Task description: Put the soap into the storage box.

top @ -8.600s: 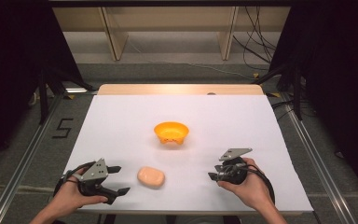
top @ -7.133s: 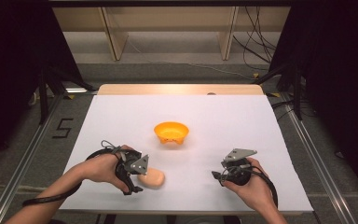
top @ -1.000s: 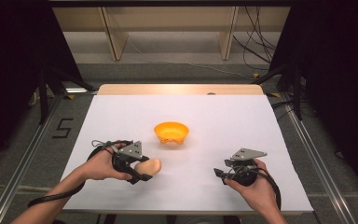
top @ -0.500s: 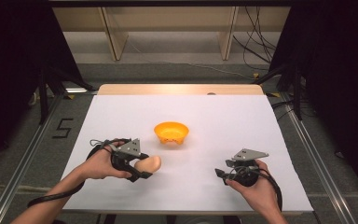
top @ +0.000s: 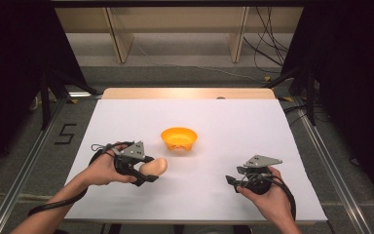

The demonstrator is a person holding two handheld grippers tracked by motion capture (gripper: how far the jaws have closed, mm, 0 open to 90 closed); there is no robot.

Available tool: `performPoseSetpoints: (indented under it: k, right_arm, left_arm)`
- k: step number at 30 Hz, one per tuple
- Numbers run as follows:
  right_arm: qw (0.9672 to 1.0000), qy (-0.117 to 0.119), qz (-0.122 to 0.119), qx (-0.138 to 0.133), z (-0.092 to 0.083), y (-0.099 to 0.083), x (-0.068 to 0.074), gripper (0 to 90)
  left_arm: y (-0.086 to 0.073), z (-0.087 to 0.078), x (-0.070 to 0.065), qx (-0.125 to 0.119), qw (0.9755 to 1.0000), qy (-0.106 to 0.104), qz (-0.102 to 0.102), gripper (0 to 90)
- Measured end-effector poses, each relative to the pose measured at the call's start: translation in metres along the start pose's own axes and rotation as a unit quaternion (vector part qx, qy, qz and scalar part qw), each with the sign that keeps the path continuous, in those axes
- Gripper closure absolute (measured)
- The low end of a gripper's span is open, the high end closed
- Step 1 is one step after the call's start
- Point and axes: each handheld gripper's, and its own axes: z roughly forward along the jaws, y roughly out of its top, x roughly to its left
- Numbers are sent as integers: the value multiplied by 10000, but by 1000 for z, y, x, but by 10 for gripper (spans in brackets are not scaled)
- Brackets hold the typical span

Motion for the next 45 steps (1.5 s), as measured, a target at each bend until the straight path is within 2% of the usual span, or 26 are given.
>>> performPoseSetpoints:
  k: [2, 3, 4, 6, 8, 10, 13, 15, 16, 17, 18, 21, 22, 24, 25, 26, 27, 28, 33, 34, 36, 38, 39, 41, 44, 45]
  right_arm:
    - [10000, -19, -85, -38, 1, 0, -1, 452]
    - [10000, -19, -85, -38, 1, 0, -1, 452]
    - [10000, 0, -4, -8, 0, 0, 0, 452]
    - [10000, 39, 11, -13, 1, 0, 0, 452]
    - [10000, 21, -77, -49, 1, -1, -2, 452]
    - [10000, 2, -73, -48, 1, -1, -2, 452]
    - [9999, -25, -75, -80, 1, -1, -1, 452]
    - [9999, -29, -53, -92, 1, -1, -1, 452]
    - [10000, -10, 50, -47, -1, 0, 0, 452]
    - [10000, -11, 72, -56, 0, 0, 1, 452]
    - [9999, -17, 49, -97, 0, 0, 1, 451]
    - [9999, -51, 71, -100, 0, 0, 1, 450]
    - [9998, -51, -7, -173, 0, -1, 0, 450]
    - [9998, -53, -11, -176, 0, -1, 0, 450]
    - [9997, -59, -95, -196, 0, 0, -2, 450]
    - [9999, -54, 1, -157, -1, 0, -1, 450]
    - [9998, -45, -4, -186, 0, 0, -1, 450]
    - [9998, -49, -1, -192, 0, 0, -1, 450]
    - [9998, -63, 0, -200, 0, 0, -1, 450]
    - [9998, -72, 25, -191, -1, 0, 0, 450]
    - [9998, -98, 20, -183, -2, 0, 0, 450]
    - [9997, -103, -24, -197, -2, 1, -1, 450]
    - [9998, -102, -21, -198, -2, 1, -1, 450]
    - [9996, -128, -105, -232, -1, 0, -2, 449]
    - [9996, -111, -74, -244, -2, 0, -2, 449]
    - [9996, -90, 17, -262, -1, 0, -1, 449]
  left_arm:
    - [0, 0, 0, -20, 10000, -43, -44, 319]
    - [1, 0, 0, -8, 10000, 1, -53, 319]
    - [2, -1, 2, -16, 10000, 13, 26, 319]
    - [2, -1, 2, -41, 10000, 53, 38, 320]
    - [4, -1, 3, -89, 9999, 95, -22, 320]
    - [4, -1, 4, -76, 10000, 56, -7, 320]
    - [6, -1, 3, -151, 9998, 121, -66, 320]
    - [6, -1, 4, -177, 9997, 148, -67, 320]
    - [6, -1, 4, -202, 9996, 175, -74, 320]
    - [7, -1, 6, -201, 9996, 174, -1, 320]
    - [7, -1, 5, -214, 9996, 157, -93, 320]
    - [8, -3, 8, -187, 9996, 206, -22, 320]
    - [8, -2, 8, -282, 9993, 213, -135, 320]
    - [8, -3, 9, -265, 9993, 265, -80, 320]
    - [8, -3, 10, -253, 9994, 220, -113, 320]
    - [9, -3, 10, -292, 9991, 266, -132, 320]
    - [9, -4, 11, -280, 9993, 248, -71, 320]
    - [9, -4, 11, -303, 9990, 319, -129, 320]
    - [12, -5, 13, -369, 9986, 350, -159, 320]
    - [13, -5, 15, -359, 9987, 360, -71, 320]
    - [14, -5, 14, -388, 9985, 370, -142, 320]
    - [15, -5, 16, -369, 9987, 356, -66, 320]
    - [16, -5, 16, -400, 9983, 384, -156, 320]
    - [17, -6, 18, -399, 9984, 386, -61, 320]
    - [19, -6, 18, -474, 9978, 444, -152, 320]
    - [21, -6, 20, -474, 9979, 405, -154, 320]
